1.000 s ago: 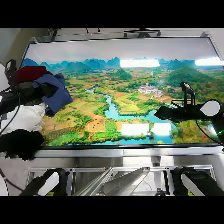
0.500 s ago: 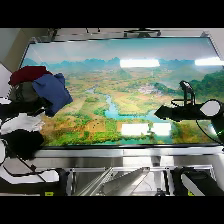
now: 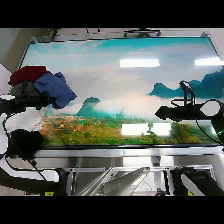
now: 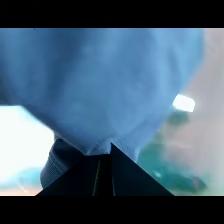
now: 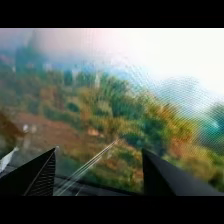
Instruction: Fold the shirts.
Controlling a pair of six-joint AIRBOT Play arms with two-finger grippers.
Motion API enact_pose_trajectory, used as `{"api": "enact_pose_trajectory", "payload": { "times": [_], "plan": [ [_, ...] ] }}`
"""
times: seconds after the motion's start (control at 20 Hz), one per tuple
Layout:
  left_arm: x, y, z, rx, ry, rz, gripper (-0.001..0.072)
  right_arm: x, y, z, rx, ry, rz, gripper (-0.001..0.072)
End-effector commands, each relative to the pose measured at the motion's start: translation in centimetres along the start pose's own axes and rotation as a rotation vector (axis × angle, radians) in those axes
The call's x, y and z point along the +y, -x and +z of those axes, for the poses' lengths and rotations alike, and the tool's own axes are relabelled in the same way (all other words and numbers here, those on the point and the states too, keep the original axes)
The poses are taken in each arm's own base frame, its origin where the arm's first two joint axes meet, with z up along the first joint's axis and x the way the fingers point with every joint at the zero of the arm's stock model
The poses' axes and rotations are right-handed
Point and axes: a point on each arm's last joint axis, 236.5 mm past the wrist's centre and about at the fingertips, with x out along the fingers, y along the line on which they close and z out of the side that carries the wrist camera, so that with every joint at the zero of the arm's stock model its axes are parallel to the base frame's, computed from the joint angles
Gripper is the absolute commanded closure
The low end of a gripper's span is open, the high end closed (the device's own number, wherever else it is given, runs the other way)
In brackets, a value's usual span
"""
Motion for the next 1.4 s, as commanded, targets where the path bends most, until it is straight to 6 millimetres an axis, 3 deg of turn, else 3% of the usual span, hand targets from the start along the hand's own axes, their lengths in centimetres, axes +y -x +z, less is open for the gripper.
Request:
{"api": "enact_pose_trajectory", "payload": {
  "times": [0.0, 0.1, 0.2, 0.35, 0.45, 0.55, 0.65, 0.8, 0.9, 0.95, 1.0, 1.05, 1.1, 1.25, 1.35],
  "plan": [
    [-4.8, -1.5, -2.2, 0.098, -0.070, -0.093, 0.0707, 0.0, 0.0, 0.0, 0.001, 0.000, 0.000, 0.0356],
    [-8.3, -3.0, -4.8, 0.190, -0.133, -0.135, 0.0707, 0.0, 0.0, 0.0, 0.002, 0.000, 0.000, 0.0526],
    [-13.6, -4.8, -8.5, 0.294, -0.195, -0.218, 0.0706, 0.0, 0.0, 0.0, 0.002, 0.001, 0.000, 0.0688],
    [-22.4, -7.1, -14.5, 0.411, -0.265, -0.377, 0.0696, 0.0, 0.0, 0.0, 0.002, 0.005, -0.001, 0.0688],
    [-26.7, -8.1, -18.9, 0.483, -0.320, -0.438, 0.0696, 0.0, 0.0, -0.2, 0.008, 0.005, -0.001, 0.0688],
    [-29.0, -9.3, -22.9, 0.531, -0.386, -0.440, 0.0697, 0.0, 0.0, -0.8, 0.033, 0.006, -0.001, 0.0688],
    [-30.6, -10.2, -25.2, 0.540, -0.425, -0.438, 0.0697, 0.0, 0.1, -1.7, 0.072, 0.006, 0.002, 0.0688],
    [-31.4, -10.8, -26.2, 0.532, -0.444, -0.437, 0.0683, 0.0, 0.1, -2.3, 0.096, 0.007, 0.000, 0.0687],
    [-31.2, -10.2, -26.3, 0.557, -0.442, -0.446, 0.0278, 0.0, 0.1, -2.3, 0.096, 0.007, 0.000, 0.0687],
    [-31.0, -9.4, -26.1, 0.585, -0.441, -0.459, -0.0010, 0.0, 0.1, -2.3, 0.099, 0.007, 0.001, 0.0677],
    [-30.9, -8.2, -25.6, 0.617, -0.440, -0.480, -0.0008, 0.1, 0.1, -2.6, 0.109, 0.007, 0.002, 0.0613],
    [-30.7, -6.6, -24.6, 0.644, -0.447, -0.501, -0.0008, 0.1, 0.2, -3.1, 0.132, 0.007, 0.004, 0.0356],
    [-29.9, -5.2, -23.3, 0.664, -0.448, -0.504, -0.0008, 0.2, 0.3, -3.7, 0.157, 0.007, 0.006, 0.0179],
    [-24.4, -3.1, -19.5, 0.700, -0.358, -0.349, -0.0007, 0.7, -0.5, -5.1, 0.197, 0.011, 0.024, 0.0173],
    [-19.3, -2.5, -17.5, 0.696, -0.334, -0.201, -0.0007, 1.7, -2.2, -6.2, 0.200, 0.054, 0.045, 0.0172]
  ]
}}
